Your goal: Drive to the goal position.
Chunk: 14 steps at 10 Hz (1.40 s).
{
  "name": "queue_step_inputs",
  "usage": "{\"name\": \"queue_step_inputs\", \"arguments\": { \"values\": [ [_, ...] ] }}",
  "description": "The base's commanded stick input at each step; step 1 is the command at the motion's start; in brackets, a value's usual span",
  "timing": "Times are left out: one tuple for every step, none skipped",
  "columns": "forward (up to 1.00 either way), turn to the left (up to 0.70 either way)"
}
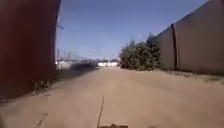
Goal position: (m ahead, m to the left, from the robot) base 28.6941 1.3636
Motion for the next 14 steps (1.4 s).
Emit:
{"name": "queue_step_inputs", "arguments": {
  "values": [
    [1.00, 0.00],
    [1.00, 0.00],
    [1.00, 0.00],
    [1.00, 0.00],
    [1.00, 0.00],
    [1.00, 0.00],
    [1.00, 0.00],
    [1.00, 0.00],
    [1.00, 0.00],
    [1.00, 0.00],
    [1.00, 0.00],
    [1.00, 0.00],
    [1.00, 0.00],
    [1.00, 0.00]
  ]
}}
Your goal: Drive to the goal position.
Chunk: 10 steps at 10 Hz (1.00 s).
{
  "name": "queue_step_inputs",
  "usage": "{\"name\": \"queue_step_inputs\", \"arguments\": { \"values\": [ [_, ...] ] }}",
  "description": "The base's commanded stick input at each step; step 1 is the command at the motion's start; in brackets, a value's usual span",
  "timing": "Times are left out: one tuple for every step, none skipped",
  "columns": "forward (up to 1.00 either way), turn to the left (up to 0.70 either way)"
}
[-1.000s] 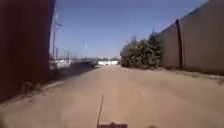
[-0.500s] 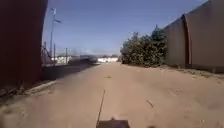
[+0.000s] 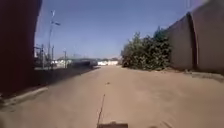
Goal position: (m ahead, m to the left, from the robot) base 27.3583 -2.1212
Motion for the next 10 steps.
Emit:
{"name": "queue_step_inputs", "arguments": {
  "values": [
    [1.00, 0.00],
    [1.00, 0.00],
    [1.00, 0.00],
    [1.00, 0.00],
    [1.00, 0.00],
    [1.00, 0.00],
    [1.00, 0.00],
    [1.00, 0.00],
    [1.00, 0.00],
    [1.00, 0.00]
  ]
}}
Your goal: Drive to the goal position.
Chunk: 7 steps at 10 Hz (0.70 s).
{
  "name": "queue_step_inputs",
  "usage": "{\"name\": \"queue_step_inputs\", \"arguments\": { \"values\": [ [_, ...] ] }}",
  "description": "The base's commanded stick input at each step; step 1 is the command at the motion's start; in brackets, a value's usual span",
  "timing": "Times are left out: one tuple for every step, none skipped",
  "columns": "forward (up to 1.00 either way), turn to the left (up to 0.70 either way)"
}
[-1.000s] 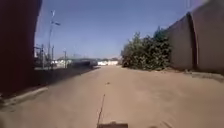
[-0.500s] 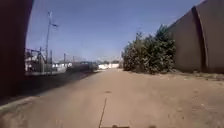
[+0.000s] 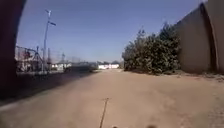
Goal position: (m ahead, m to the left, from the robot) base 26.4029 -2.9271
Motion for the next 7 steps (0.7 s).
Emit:
{"name": "queue_step_inputs", "arguments": {
  "values": [
    [1.00, 0.00],
    [1.00, 0.00],
    [1.00, 0.00],
    [1.00, 0.00],
    [1.00, 0.00],
    [1.00, 0.00],
    [1.00, 0.00]
  ]
}}
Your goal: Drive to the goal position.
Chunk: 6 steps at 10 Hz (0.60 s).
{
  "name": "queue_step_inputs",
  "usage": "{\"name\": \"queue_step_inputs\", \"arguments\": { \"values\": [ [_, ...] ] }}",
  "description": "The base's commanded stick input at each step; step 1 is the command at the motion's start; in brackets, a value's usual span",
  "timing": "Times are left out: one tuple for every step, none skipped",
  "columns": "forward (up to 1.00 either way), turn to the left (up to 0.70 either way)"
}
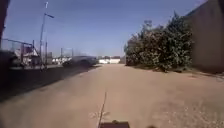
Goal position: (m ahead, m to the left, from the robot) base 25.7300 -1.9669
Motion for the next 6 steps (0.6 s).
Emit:
{"name": "queue_step_inputs", "arguments": {
  "values": [
    [1.00, 0.00],
    [1.00, 0.00],
    [1.00, 0.00],
    [1.00, 0.00],
    [1.00, 0.00],
    [1.00, 0.00]
  ]
}}
